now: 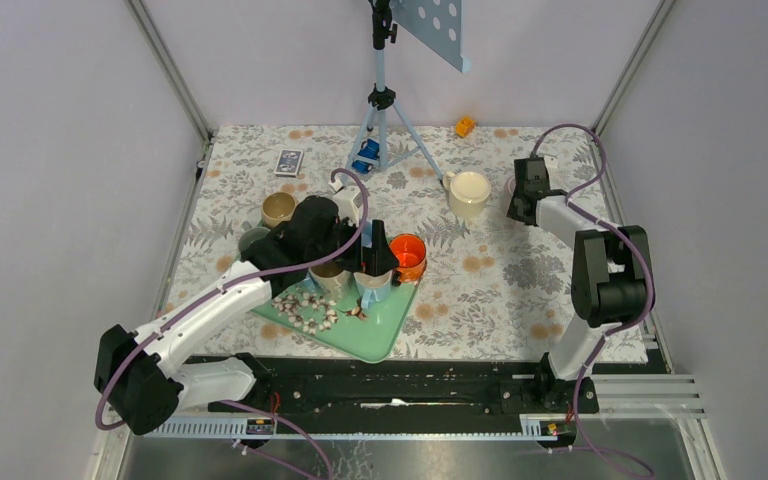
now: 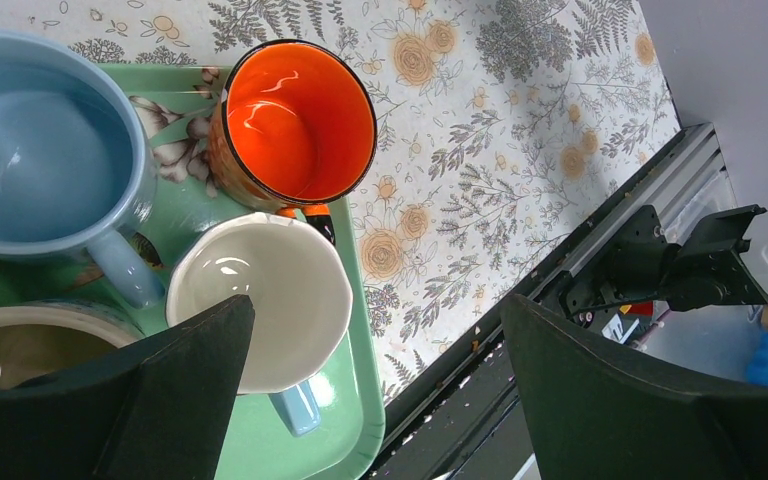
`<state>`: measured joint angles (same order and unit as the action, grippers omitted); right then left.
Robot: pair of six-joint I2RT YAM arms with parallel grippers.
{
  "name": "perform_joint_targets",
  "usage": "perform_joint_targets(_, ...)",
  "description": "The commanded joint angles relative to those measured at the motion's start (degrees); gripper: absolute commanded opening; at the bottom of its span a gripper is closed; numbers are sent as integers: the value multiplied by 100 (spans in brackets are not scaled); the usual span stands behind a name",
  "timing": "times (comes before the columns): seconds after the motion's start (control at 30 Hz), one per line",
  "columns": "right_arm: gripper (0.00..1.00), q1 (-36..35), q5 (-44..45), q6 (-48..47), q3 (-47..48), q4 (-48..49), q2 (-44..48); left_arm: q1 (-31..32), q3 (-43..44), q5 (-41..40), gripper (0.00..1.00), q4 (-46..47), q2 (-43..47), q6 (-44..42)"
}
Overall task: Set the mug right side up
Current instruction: Turn over the cup at the corner of the board.
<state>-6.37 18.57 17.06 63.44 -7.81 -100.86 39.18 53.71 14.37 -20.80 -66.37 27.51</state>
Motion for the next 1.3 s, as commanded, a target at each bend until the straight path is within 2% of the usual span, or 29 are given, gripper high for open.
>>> perform_joint_targets(0.0,34,-57,182,-44,-50,208,-77,-34,-54,75,99,346,-16,44)
perform_joint_targets(0.23,33,-57,177,-27,-153,311,-72,-33,-54,76,99,350,-17,76)
perform_joint_targets(0.3,30,-57,187,-22,-157,324,-62,-34,-54,79,99,355,-8,91)
perform_joint_targets(0.37,23,-58,196,-25,-134,319,-32,-37,-54,83,99,364,0,129)
perform_joint_targets(0.47,2,-57,188,0,-84,246,53,-34,-36,161,99,391,16,222)
perform_joint_targets(0.5,0,-57,196,24,-76,209,100,-33,-37,181,99,406,23,271)
perform_joint_targets(0.8,0,-56,-149,508,-268,-36,1109,-68,-95,599,99,779,-22,1023)
perform_joint_targets(1.27,0,-66,-1491,1524,-1298,76,2462,-112,-501,1296,99,2126,-435,2468)
